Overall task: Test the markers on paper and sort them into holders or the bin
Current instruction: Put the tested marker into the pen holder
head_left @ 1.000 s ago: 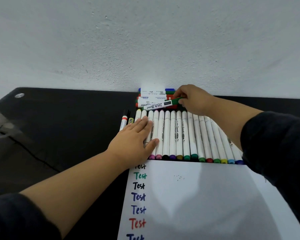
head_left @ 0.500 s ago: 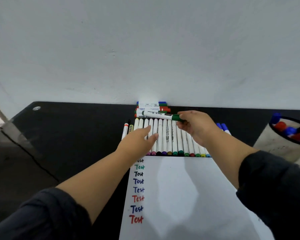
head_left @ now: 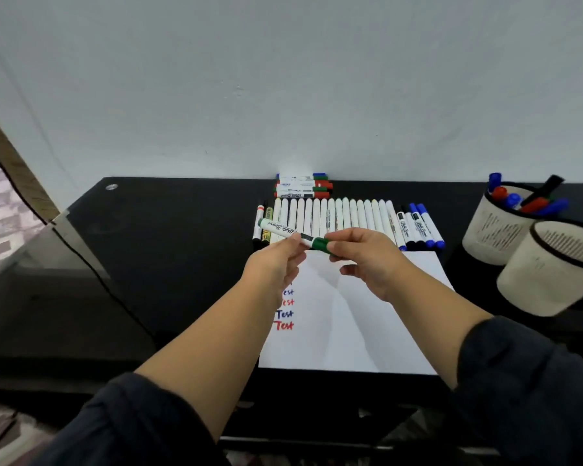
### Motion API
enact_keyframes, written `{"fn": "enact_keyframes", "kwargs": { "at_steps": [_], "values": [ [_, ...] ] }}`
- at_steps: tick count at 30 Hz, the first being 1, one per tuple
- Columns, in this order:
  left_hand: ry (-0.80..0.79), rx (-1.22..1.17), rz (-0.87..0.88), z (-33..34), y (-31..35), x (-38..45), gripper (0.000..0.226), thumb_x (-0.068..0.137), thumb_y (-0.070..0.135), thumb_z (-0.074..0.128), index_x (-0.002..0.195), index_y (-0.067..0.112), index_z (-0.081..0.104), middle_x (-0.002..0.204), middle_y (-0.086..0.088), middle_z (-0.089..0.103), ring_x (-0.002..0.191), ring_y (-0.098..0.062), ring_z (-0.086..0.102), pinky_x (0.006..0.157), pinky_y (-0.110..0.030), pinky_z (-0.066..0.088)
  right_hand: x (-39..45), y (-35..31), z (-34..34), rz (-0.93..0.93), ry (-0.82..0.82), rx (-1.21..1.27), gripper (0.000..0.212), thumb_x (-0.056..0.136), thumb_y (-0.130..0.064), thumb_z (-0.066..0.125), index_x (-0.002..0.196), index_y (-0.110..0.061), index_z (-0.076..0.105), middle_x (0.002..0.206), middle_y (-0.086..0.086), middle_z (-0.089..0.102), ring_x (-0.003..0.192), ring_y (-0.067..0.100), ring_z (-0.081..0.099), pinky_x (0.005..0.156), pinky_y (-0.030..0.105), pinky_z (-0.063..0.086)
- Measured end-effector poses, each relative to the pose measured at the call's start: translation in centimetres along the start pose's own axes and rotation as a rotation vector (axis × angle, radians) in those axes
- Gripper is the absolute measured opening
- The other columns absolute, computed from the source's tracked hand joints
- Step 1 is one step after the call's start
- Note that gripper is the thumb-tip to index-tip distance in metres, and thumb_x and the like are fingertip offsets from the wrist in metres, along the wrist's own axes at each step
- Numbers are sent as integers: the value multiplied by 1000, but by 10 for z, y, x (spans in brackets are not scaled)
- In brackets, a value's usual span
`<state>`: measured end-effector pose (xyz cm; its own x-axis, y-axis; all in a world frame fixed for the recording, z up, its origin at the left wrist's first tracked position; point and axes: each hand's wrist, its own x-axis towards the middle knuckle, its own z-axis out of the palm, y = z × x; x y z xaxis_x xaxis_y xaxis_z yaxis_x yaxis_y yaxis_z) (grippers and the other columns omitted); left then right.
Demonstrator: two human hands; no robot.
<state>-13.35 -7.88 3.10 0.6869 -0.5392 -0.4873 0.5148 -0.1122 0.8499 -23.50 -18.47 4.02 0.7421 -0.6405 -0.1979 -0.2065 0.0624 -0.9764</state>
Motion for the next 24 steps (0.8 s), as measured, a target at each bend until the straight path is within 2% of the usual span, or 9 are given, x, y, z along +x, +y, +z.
{"fn": "enact_keyframes", "kwargs": {
  "at_steps": [3, 6, 9, 11, 15, 18, 20, 22, 24],
  "values": [
    [9, -36, 28, -7, -5, -10, 11, 88, 22, 65, 91, 12, 68, 91, -2, 73, 98, -12, 65, 101, -33, 45, -16, 5, 8, -26, 21, -67, 15, 86, -7, 66, 85, -21, 69, 88, -2, 69, 80, 13, 58, 67, 25, 45],
    [42, 9, 66, -18, -10, -20, 11, 88, 20, 65, 97, 12, 68, 95, -3, 72, 97, -12, 65, 92, -29, 48, -27, 10, 16, -48, 67, -107, 12, 88, -14, 65, 82, -23, 69, 85, -7, 66, 79, 11, 54, 65, 23, 41],
    [62, 107, 132, -28, -17, -28, 23, 89, 19, 64, 109, 10, 65, 100, -3, 71, 97, -11, 65, 82, -25, 47, -34, 12, 23, -68, 135, -129, 6, 91, -21, 62, 90, -18, 68, 82, -9, 62, 75, 5, 51, 62, 20, 38],
    [63, 215, 163, -35, -23, -30, 26, 88, 22, 65, 112, 12, 66, 99, -2, 71, 97, -12, 65, 86, -27, 48, -36, 10, 29, -77, 169, -132, 11, 92, -24, 60, 97, -17, 67, 83, -11, 60, 75, 2, 49, 62, 18, 38],
    [41, 448, 171, -44, -26, -37, 5, 86, 27, 66, 87, 25, 71, 94, 1, 72, 95, -14, 66, 91, -36, 51, -37, 0, 41, -54, 129, -151, 17, 91, -32, 60, 97, -17, 66, 85, -14, 58, 79, 1, 49, 68, 20, 37],
    [5, 632, 200, -47, -26, -43, 16, 88, 30, 63, 99, 22, 72, 96, 2, 71, 95, -14, 64, 84, -30, 50, -36, -2, 47, -17, 90, -203, 35, 89, -41, 62, 109, -13, 67, 107, -6, 60, 99, 10, 50, 82, 27, 34],
    [-17, 722, 236, -50, -25, -48, 13, 88, 30, 63, 96, 25, 72, 96, 2, 71, 95, -15, 64, 83, -30, 49, -34, 1, 52, 13, 73, -236, 47, 86, -44, 64, 120, -12, 64, 126, 0, 58, 113, 15, 50, 84, 28, 33],
    [-33, 789, 267, -52, -23, -55, 7, 87, 30, 64, 86, 30, 71, 94, 2, 70, 94, -15, 64, 84, -30, 48, -33, 6, 56, 20, 65, -257, 50, 84, -43, 67, 123, -11, 62, 131, 2, 56, 116, 17, 50, 84, 27, 34],
    [-35, 854, 280, -54, -23, -58, 8, 88, 31, 63, 90, 29, 71, 93, 2, 69, 95, -16, 63, 79, -28, 46, -32, 11, 60, 12, 59, -287, 48, 84, -41, 67, 121, -11, 63, 130, 2, 57, 117, 18, 50, 84, 28, 35]
  ]
}}
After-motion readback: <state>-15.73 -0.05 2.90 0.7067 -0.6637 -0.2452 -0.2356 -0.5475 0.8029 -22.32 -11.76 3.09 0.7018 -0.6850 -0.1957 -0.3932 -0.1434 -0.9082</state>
